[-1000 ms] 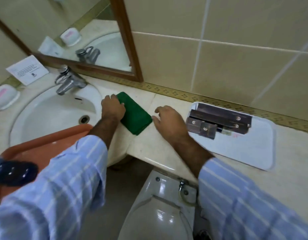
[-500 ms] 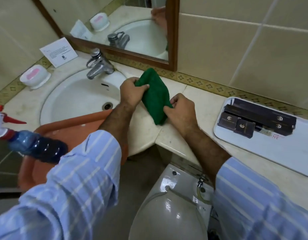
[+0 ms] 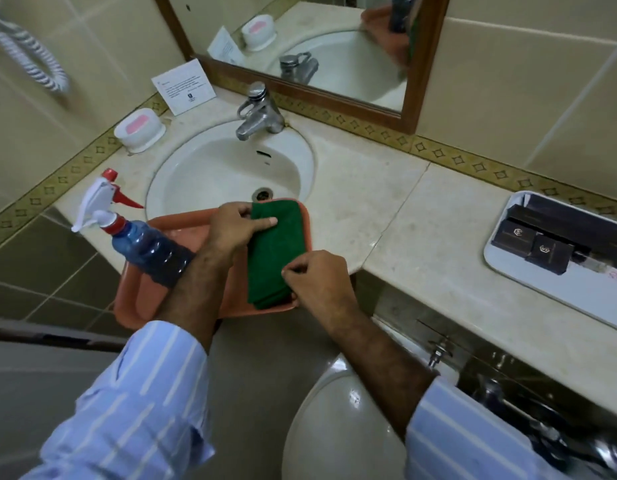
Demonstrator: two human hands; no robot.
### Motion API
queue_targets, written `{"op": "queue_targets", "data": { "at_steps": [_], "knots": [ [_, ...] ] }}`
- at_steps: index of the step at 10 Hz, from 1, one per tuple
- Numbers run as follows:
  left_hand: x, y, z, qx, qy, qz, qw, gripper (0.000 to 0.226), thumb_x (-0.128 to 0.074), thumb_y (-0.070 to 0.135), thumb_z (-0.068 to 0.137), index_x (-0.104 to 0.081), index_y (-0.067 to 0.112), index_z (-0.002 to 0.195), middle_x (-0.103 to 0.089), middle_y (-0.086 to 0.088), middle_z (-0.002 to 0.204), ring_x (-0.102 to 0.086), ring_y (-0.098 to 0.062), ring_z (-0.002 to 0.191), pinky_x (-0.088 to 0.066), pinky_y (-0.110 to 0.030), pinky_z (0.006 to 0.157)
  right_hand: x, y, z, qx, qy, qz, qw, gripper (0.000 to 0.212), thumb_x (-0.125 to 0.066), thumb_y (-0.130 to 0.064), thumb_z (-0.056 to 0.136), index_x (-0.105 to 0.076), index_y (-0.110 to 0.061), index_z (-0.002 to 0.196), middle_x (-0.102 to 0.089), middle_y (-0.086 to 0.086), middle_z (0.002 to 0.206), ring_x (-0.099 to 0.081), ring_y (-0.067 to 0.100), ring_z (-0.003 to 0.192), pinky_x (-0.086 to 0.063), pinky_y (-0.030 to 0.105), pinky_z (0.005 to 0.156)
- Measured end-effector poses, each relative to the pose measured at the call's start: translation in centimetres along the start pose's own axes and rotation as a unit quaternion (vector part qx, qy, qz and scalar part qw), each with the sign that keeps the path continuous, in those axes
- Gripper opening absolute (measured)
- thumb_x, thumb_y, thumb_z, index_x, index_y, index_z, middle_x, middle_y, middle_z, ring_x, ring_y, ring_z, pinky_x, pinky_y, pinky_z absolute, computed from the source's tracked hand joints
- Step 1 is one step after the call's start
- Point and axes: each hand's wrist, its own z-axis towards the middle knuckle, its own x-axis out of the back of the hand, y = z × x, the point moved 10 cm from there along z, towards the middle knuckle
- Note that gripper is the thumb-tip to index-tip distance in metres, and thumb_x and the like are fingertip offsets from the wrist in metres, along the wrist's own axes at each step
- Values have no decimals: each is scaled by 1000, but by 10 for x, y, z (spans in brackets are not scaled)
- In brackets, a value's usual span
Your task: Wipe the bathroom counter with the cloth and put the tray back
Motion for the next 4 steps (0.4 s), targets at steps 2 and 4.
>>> {"op": "queue_targets", "data": {
  "at_steps": [2,4],
  "knots": [
    [-6,-2,-2,-97,77,275,954,44,-86,31,76,-73,9,112,-75,-13,112,-71,-31,102,-58,-43,90,-39,-16,7,131,-32,-381,915,31,-57,-34,97,-73,-12,111,-60,11,118,-64,32,104,-42,36,70],
    [-34,85,-36,-254,30,369,894,72,-70,40,90,-46,7,149,-47,-14,152,-38,-33,143,-33,-42,119,45,-29,1,179,38,-478,859,53,-47,-49,100,-50,-19,142,-41,14,152,-36,34,140,-40,48,101]
  ]
}}
